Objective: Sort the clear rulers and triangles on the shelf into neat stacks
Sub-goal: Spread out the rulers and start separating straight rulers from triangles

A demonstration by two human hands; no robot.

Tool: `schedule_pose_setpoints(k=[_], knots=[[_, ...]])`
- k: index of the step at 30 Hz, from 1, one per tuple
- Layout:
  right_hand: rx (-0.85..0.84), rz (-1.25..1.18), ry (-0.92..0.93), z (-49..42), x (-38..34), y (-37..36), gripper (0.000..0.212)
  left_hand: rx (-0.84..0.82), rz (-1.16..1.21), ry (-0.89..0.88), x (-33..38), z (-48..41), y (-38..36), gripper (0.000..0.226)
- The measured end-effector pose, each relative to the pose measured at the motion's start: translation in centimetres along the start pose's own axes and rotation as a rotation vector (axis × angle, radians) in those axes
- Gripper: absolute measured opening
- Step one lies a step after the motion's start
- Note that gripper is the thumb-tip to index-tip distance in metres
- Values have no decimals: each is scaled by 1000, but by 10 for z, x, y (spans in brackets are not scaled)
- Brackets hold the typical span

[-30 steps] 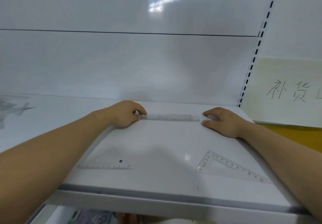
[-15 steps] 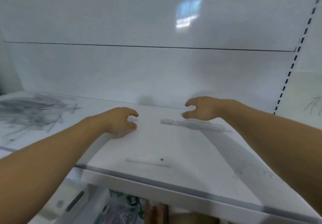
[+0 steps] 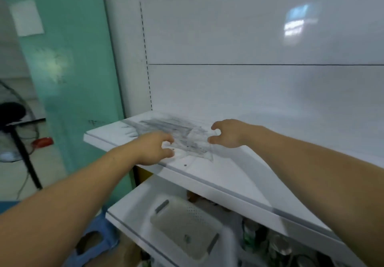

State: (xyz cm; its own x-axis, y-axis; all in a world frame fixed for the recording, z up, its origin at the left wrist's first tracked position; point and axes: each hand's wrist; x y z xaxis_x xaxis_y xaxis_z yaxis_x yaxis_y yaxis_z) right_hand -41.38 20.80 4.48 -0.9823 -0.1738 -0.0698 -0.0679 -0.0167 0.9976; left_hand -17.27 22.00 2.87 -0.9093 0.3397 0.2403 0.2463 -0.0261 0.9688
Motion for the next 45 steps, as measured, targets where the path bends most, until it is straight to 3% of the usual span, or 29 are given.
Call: schedule_pose_setpoints(k=[9, 20, 24, 28, 33, 38, 41, 45], knots=[[-72, 99, 77, -105, -83, -3, 67, 0, 22, 64, -110, -24, 15, 51], [-167, 59, -47, -237, -74, -17, 71, -20, -14, -13, -182, -156, 21, 47], [-115, -20, -13, -265, -75, -9, 57, -6, 16, -79, -191, -199, 25, 48], [-82, -98, 4, -279, -82, -8, 35, -60, 8, -172, -194, -236, 24, 53], [-68, -113, -89, -277, -94, -11, 53, -147, -59, -256, -203, -267, 22, 57], [-15, -123, -223, -266, -110, -13, 46, -117, -33, -423, -216, -285, 22, 38], [3, -136, -314, -261, -116, -14, 53, -89, 4, -482, -224, -291, 18, 28], [2, -137, -397, -247, -122, -13, 47, -104, 87, -523, -230, -293, 16, 39]])
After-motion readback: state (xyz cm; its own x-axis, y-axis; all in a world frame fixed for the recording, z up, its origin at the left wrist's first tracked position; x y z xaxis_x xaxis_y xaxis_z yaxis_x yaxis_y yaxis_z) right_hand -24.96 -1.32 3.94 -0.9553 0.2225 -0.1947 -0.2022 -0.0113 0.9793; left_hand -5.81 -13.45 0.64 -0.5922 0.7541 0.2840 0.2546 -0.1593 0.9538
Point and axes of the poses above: each hand's wrist, its own z-axis away from the middle knuckle, its own y-axis out of the back of the hand, x = y × z, and after that the axes turned 1 degree about y, right-handed
